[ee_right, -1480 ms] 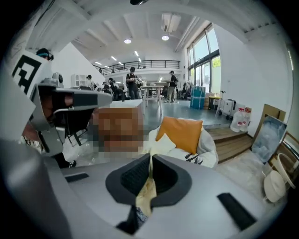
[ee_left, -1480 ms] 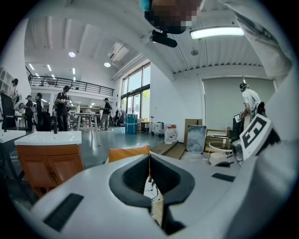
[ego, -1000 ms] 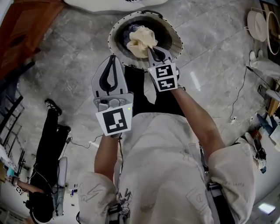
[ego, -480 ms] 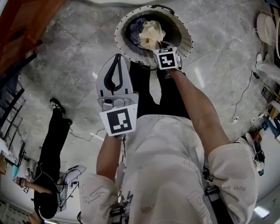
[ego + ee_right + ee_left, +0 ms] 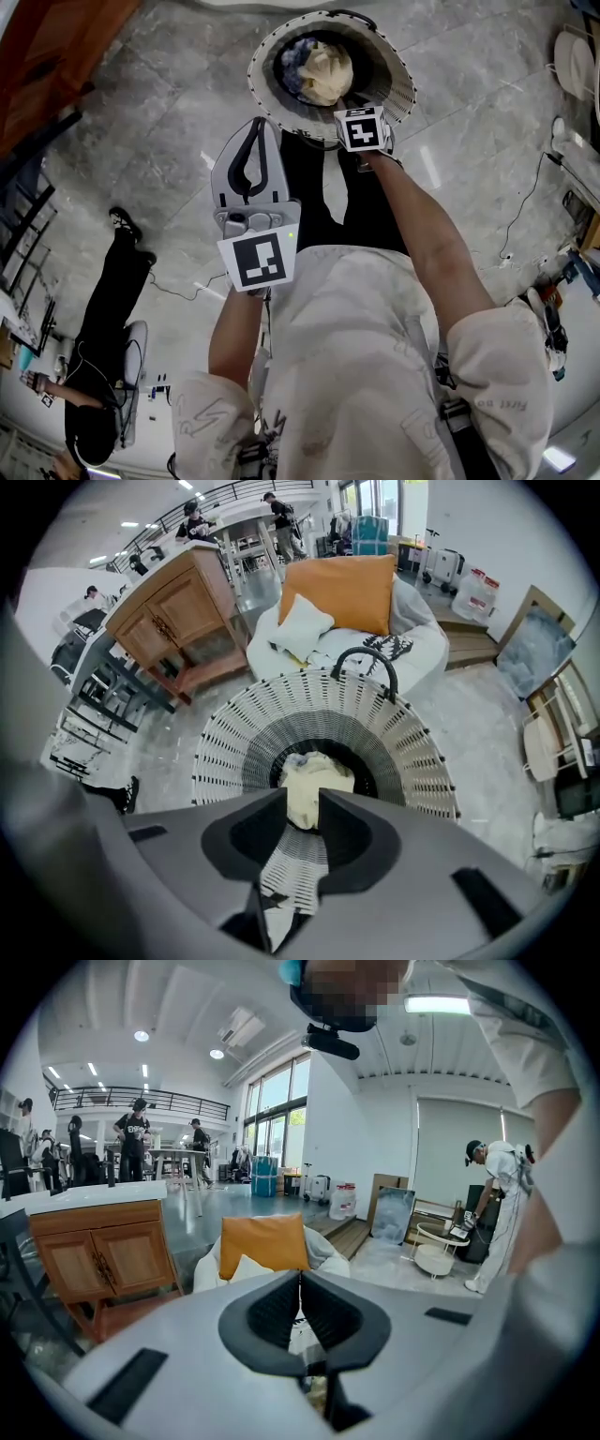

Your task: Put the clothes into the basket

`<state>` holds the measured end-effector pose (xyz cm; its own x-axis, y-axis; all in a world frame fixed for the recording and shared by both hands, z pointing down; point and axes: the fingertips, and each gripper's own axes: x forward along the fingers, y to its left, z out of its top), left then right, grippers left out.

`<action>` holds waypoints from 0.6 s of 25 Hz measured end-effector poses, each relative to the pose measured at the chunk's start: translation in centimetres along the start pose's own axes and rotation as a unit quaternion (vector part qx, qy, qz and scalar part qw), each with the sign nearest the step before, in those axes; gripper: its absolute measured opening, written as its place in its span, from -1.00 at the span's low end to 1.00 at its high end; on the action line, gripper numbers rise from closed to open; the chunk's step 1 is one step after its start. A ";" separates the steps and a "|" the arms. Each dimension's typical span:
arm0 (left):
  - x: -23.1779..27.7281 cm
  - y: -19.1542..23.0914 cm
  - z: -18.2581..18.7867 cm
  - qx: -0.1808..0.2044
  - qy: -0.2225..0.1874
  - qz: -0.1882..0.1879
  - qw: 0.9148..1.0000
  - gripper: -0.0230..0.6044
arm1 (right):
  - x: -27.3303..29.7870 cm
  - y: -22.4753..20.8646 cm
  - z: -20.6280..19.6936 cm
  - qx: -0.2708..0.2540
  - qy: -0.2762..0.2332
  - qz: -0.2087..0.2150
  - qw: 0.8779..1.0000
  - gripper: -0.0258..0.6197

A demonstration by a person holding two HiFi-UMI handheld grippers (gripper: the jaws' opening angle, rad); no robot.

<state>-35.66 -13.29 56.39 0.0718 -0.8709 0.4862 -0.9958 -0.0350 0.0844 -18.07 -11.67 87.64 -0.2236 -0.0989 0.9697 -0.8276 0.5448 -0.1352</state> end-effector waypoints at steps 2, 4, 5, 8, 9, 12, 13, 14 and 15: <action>-0.1 -0.5 0.1 0.001 -0.002 -0.002 1.000 -0.91 | -0.4 0.0 -0.7 0.001 -0.001 0.002 1.000 -0.66; -0.3 -1.2 0.3 0.005 -0.004 -0.005 1.000 -0.91 | -0.9 -0.2 -1.6 0.002 0.002 0.006 1.000 -0.66; -0.4 -1.6 0.5 0.007 -0.006 -0.007 1.000 -0.91 | -1.2 -0.3 -2.1 0.002 0.003 0.008 1.000 -0.66; -0.7 -3.1 1.5 0.013 -0.016 -0.013 1.000 -0.91 | -2.6 -1.0 -3.0 0.002 -0.006 0.010 1.000 -0.66; -0.8 -3.8 1.9 0.014 -0.019 -0.015 1.000 -0.91 | -3.2 -1.4 -3.3 0.004 -0.010 0.011 1.000 -0.66; -1.2 -5.8 3.1 0.014 -0.027 -0.021 0.999 -0.91 | -5.0 -2.5 -4.4 0.015 -0.020 0.013 1.000 -0.66; -1.4 -6.5 3.5 0.016 -0.030 -0.024 0.999 -0.91 | -5.8 -3.0 -4.6 0.021 -0.024 0.012 0.999 -0.66; -1.5 -7.3 4.0 0.018 -0.033 -0.028 0.999 -0.91 | -6.6 -3.5 -4.9 0.028 -0.028 0.011 0.999 -0.67; -1.6 -8.1 4.4 0.020 -0.037 -0.032 0.999 -0.91 | -7.4 -4.1 -5.1 0.035 -0.034 0.009 0.999 -0.67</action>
<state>-27.98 -13.79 51.09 0.1322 -0.9004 0.4145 -0.9909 -0.1098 0.0774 -10.41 -8.96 82.04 -0.2718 -0.1473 0.9510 -0.8565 0.4877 -0.1692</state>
